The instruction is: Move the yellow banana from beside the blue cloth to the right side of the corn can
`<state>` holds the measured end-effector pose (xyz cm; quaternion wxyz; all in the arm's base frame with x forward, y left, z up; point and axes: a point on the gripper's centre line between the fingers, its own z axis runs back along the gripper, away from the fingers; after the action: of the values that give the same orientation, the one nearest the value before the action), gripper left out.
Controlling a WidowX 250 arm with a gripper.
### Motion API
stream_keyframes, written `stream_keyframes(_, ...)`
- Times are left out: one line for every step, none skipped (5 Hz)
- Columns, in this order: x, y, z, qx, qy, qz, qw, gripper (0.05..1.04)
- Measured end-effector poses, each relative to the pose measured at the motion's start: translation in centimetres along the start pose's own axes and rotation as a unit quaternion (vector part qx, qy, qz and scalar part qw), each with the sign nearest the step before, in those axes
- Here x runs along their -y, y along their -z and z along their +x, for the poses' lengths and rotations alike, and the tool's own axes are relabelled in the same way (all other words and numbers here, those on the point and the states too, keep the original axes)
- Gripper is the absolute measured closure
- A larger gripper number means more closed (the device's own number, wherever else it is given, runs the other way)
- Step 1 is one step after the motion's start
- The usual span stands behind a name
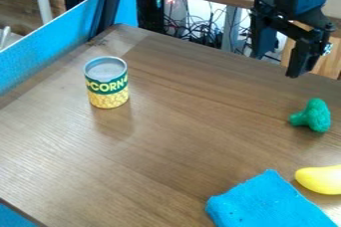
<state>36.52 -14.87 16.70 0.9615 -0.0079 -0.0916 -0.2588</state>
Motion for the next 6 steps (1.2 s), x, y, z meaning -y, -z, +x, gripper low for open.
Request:
stream_keyframes(0.1, 1.5, -0.4, -0.020, 0.002, -0.003, 0.9998, 0.077)
stream_keyframes(0.7, 3.5, -1.0, -0.023, 0.037, -0.013, 0.9990, 0.077)
stream_keyframes(3.1, 4.3, -0.9, -0.020, 0.093, -0.016, 0.9954, 0.077)
stream_keyframes(5.7, 6.1, -0.7, -0.033, 0.141, -0.016, 0.9894, 0.077)
stream_keyframes(7.6, 7.5, 0.4, -0.025, 0.176, -0.014, 0.9840, 0.077)
stream_keyframes(9.6, 9.3, 0.6, -0.039, 0.209, -0.018, 0.9769, 0.077)
